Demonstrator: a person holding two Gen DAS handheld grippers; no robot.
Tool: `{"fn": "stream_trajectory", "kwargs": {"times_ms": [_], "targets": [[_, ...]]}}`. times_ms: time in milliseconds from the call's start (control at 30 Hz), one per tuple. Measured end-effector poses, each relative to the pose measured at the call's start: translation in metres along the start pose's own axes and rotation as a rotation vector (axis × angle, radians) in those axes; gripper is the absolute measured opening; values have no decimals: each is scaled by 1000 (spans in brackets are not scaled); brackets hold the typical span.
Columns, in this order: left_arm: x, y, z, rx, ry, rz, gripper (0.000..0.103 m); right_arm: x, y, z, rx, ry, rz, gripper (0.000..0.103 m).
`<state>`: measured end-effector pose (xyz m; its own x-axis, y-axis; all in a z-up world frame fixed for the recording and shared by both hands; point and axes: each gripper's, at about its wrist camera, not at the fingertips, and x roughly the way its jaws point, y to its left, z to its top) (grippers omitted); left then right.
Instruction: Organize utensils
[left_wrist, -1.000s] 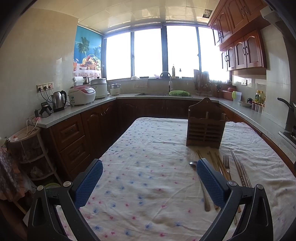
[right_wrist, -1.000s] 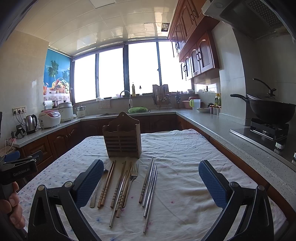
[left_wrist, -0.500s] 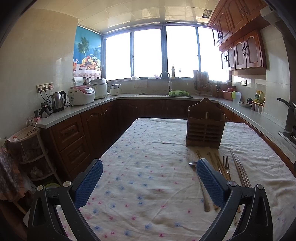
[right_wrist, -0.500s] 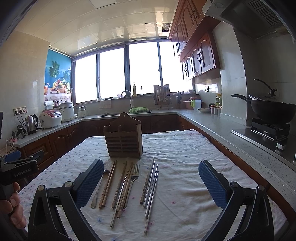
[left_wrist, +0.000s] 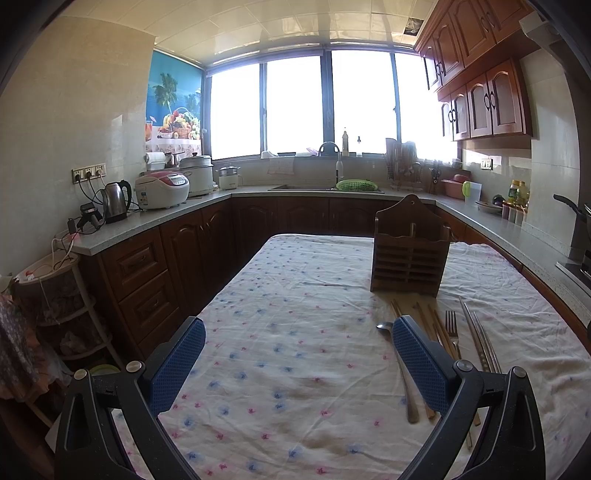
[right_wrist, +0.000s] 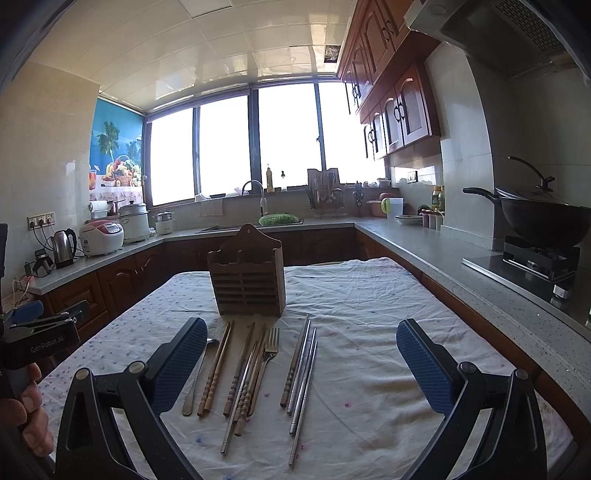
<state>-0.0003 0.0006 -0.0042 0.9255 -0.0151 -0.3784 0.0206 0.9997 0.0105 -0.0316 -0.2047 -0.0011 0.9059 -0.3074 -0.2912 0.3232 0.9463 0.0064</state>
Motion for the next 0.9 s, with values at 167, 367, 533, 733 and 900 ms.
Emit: {"fn": "stream_trajectory", "kwargs": {"times_ms": [167, 367, 533, 733, 900], "targets": [[3, -1, 1, 1, 7, -1, 102, 0, 1, 2, 1, 4, 7, 103], [8, -2, 3, 1, 18, 2, 102, 3, -2, 2, 5, 14, 11, 103], [11, -2, 3, 2, 27, 2, 102, 5, -4, 2, 8, 21, 12, 103], [16, -2, 5, 0, 47, -18, 102, 7, -6, 1, 11, 36, 13, 103], [27, 3, 8, -22, 97, -50, 102, 12, -7, 4, 16, 58, 18, 103]]}}
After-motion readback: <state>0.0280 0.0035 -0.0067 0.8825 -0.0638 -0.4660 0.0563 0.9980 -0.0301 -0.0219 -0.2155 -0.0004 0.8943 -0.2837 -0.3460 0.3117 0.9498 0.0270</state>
